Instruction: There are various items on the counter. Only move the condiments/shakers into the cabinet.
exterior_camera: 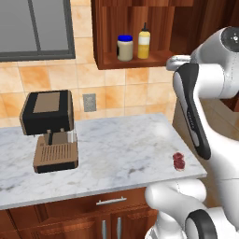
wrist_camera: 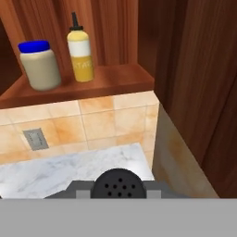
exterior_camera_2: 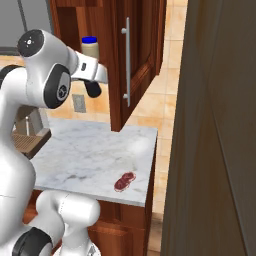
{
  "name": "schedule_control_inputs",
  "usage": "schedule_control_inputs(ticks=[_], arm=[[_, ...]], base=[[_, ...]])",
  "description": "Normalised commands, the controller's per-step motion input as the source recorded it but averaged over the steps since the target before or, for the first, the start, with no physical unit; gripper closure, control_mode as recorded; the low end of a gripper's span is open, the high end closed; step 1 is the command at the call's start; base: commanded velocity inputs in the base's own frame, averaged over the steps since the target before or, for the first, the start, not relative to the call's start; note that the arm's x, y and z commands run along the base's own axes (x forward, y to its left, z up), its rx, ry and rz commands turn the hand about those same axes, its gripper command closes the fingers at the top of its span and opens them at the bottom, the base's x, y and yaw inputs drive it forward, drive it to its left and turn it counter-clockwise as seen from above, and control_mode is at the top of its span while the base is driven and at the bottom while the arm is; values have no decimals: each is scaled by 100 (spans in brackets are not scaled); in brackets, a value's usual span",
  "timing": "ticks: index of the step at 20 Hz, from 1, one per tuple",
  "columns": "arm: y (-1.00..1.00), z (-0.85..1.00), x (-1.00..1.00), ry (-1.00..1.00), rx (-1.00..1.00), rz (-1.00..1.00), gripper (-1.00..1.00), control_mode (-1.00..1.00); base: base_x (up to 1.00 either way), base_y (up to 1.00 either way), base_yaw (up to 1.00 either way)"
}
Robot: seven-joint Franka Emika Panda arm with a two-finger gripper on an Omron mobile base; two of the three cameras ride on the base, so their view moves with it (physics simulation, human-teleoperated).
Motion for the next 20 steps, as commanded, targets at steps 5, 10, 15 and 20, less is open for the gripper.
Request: schedule_control_inputs(ticks=[5, 10, 15, 20], arm=[[-12, 22, 36, -4, 0, 0, 100, -100], [-20, 6, 32, -2, 0, 0, 100, -100], [-1, 0, 35, -1, -1, 0, 100, -100], [-1, 3, 31, -4, 0, 0, 100, -100]], base=[[0, 0, 0], [0, 0, 0], [0, 0, 0], [0, 0, 0]])
